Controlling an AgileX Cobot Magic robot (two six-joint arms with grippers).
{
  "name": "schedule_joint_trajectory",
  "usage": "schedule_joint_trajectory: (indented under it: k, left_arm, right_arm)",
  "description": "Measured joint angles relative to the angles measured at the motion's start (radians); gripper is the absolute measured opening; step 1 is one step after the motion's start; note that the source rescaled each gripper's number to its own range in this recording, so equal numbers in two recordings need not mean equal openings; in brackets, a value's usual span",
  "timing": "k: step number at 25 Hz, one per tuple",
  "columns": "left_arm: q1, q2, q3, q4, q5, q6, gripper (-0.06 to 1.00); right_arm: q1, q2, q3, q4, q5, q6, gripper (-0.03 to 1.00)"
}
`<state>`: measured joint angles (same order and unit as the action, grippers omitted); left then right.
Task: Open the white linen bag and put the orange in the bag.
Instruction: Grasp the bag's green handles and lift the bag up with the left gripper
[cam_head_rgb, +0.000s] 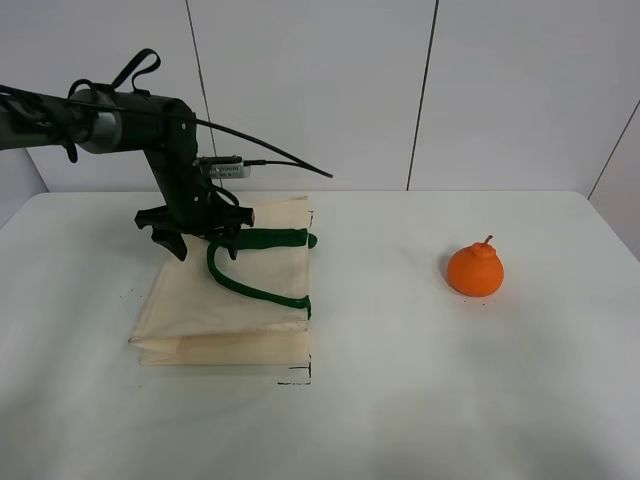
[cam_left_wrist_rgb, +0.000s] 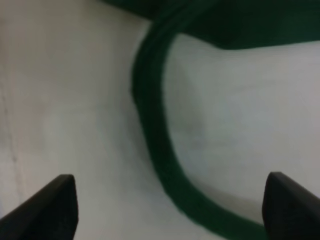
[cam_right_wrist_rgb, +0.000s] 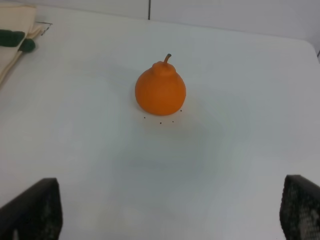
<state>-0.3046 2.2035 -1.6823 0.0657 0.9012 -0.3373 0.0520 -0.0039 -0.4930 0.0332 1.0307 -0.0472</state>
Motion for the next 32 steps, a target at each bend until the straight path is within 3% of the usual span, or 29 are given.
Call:
schedule_joint_trajectory:
  k: [8, 16, 18, 19, 21, 23, 25, 32]
  left_arm:
    - [0.001, 0.066, 0.0, -0.003, -0.122, -0.001, 0.99]
    - [0.001, 0.111, 0.001, -0.004, -0.145, -0.003, 0.96]
    - [0.001, 0.112, 0.001, -0.005, -0.144, -0.003, 0.78]
    - [0.001, 0.113, 0.001, -0.005, -0.14, -0.003, 0.65]
    - [0.001, 0.118, 0.001, 0.0, -0.129, -0.004, 0.28]
    - [0.001, 0.114, 0.001, 0.004, -0.112, -0.012, 0.07]
    - [0.001, 0.1, -0.003, 0.006, -0.075, -0.023, 0.01]
    - [0.001, -0.066, -0.149, -0.003, 0.195, 0.031, 0.0]
  right_arm:
    - [0.0, 0.0, 0.0, 0.0, 0.0, 0.0, 1.0]
    - [0.0, 0.0, 0.0, 0.0, 0.0, 0.0, 1.0]
    - [0.0, 0.0, 0.0, 0.0, 0.0, 0.0, 1.0]
    - [0.0, 0.0, 0.0, 0.0, 0.0, 0.0, 1.0]
    - [0.0, 0.0, 0.0, 0.0, 0.0, 0.0, 1.0]
    - [0.0, 0.0, 0.0, 0.0, 0.0, 0.0, 1.0]
    - [0.0, 0.0, 0.0, 0.0, 0.0, 0.0, 1.0]
    - [0.0, 0.0, 0.0, 0.0, 0.0, 0.0, 1.0]
